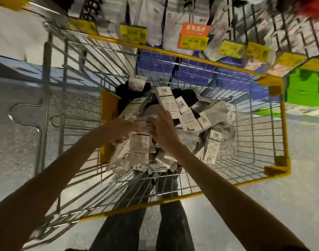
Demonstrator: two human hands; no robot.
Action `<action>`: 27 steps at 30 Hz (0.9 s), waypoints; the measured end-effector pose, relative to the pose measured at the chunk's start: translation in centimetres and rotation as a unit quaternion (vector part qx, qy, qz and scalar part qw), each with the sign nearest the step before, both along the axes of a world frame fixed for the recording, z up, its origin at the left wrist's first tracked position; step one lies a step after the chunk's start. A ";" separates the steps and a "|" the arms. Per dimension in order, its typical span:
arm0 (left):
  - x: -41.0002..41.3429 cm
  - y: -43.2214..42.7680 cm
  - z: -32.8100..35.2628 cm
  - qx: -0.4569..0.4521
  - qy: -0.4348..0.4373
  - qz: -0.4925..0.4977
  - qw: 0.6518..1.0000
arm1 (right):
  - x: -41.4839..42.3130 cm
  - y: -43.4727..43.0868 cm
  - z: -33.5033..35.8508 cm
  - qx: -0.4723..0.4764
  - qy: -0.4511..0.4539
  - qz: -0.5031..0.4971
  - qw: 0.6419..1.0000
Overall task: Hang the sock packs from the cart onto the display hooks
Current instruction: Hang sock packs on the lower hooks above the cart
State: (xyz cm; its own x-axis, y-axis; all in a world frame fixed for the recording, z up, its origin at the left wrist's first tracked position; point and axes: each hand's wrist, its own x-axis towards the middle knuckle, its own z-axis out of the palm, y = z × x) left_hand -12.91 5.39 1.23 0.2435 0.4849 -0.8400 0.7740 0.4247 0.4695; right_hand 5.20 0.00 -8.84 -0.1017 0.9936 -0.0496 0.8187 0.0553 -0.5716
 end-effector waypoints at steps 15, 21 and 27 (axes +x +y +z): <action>4.4 -0.9 0.0 -0.043 -0.242 0.198 0.949 | 5.6 -0.6 7.8 -0.308 0.604 -0.316 0.664; 4.3 -2.5 -1.4 -0.092 -0.299 0.221 0.924 | 4.8 -1.4 7.1 -0.270 0.571 -0.301 0.715; 2.2 -2.7 -2.7 0.043 -0.262 0.352 0.897 | 4.9 -1.7 6.6 -0.182 0.583 -0.386 0.692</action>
State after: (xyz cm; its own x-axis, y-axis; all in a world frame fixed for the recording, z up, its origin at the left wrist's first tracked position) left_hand -10.72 2.65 -1.43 0.2023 0.7312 -0.6515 -0.0094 0.6666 0.7453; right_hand 10.09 -1.74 -2.23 0.2703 0.7182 -0.6412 -0.5046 -0.4615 -0.7296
